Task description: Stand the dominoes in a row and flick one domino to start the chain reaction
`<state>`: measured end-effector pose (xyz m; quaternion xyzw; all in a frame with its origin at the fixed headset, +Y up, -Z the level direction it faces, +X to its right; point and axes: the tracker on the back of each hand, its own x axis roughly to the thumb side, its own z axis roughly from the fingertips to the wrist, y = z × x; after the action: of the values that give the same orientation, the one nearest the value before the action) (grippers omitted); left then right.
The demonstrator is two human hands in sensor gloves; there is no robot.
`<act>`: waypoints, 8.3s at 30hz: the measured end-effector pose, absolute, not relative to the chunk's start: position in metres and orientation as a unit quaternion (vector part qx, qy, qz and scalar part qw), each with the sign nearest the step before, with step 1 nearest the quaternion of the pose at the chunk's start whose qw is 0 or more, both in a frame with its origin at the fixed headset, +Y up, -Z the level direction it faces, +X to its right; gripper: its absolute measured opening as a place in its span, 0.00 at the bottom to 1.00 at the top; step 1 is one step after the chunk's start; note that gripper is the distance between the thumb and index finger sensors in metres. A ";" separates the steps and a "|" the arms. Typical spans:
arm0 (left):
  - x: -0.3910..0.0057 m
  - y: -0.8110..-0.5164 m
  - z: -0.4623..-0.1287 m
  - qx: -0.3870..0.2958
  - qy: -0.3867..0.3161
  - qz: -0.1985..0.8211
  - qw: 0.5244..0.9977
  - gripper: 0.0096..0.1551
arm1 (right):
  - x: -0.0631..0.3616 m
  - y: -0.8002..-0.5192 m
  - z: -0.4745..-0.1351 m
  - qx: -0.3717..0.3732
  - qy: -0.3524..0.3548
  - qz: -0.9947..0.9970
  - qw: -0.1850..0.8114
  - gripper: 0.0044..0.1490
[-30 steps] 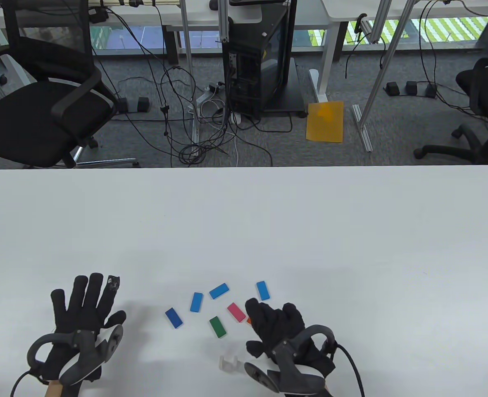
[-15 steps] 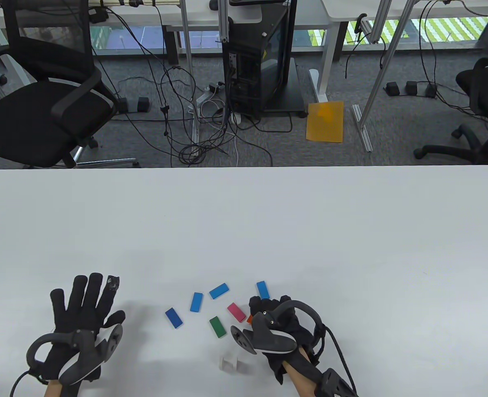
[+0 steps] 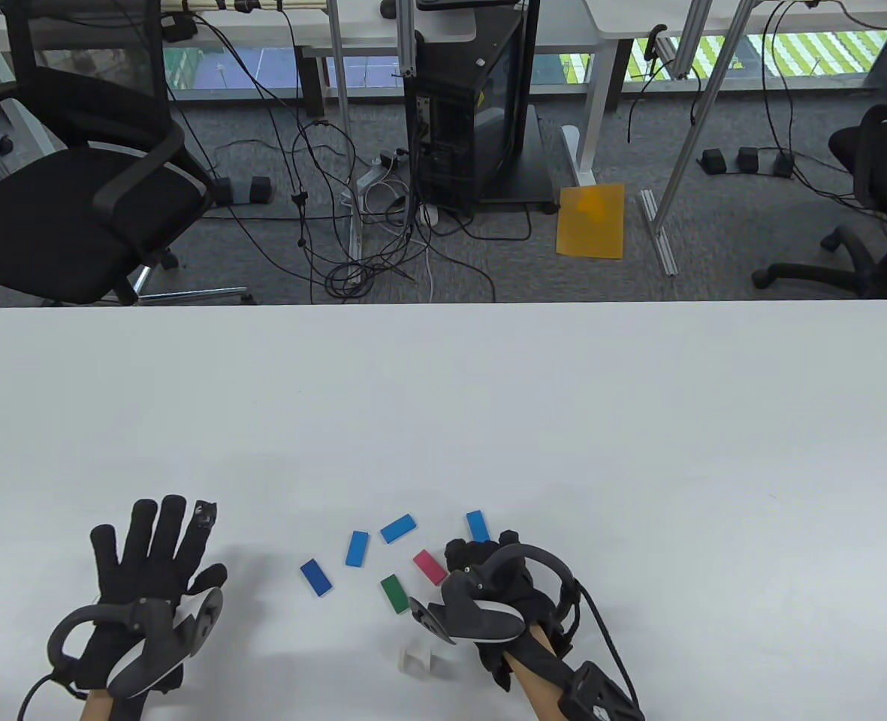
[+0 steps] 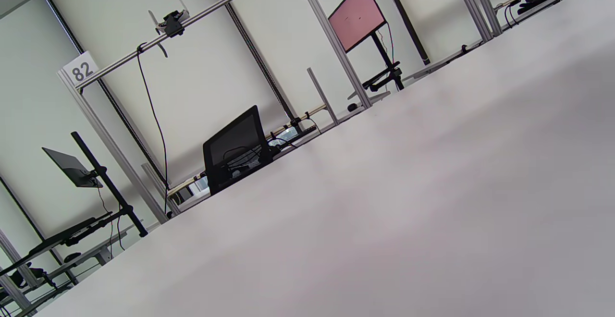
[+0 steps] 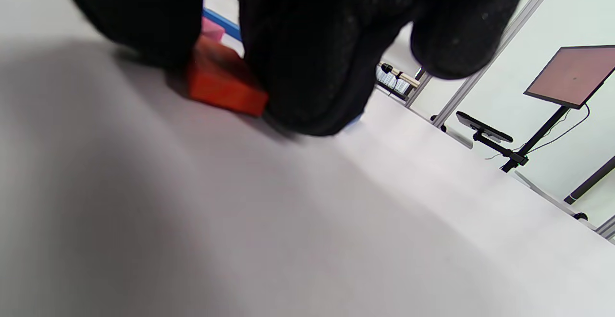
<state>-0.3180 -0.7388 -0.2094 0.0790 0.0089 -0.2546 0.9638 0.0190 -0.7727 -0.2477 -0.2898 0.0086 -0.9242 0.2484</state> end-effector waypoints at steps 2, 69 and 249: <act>-0.318 -0.739 -0.210 0.078 0.007 -0.255 0.964 0.44 | 0.025 -0.771 -0.248 -0.275 0.008 -0.928 0.253 0.43; -0.319 -0.742 -0.209 0.086 0.010 -0.256 0.963 0.45 | 0.020 -0.745 -0.167 -0.393 0.006 -0.905 0.165 0.55; -0.322 -0.745 -0.211 0.084 0.017 -0.268 0.960 0.46 | 0.052 -0.743 -0.166 -0.384 0.005 -0.907 0.174 0.51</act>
<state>-0.3219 -0.7445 -0.2110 0.0843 0.0174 -0.2682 0.9595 0.0520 -0.7429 -0.1656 -0.3839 0.0046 -0.9068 0.1740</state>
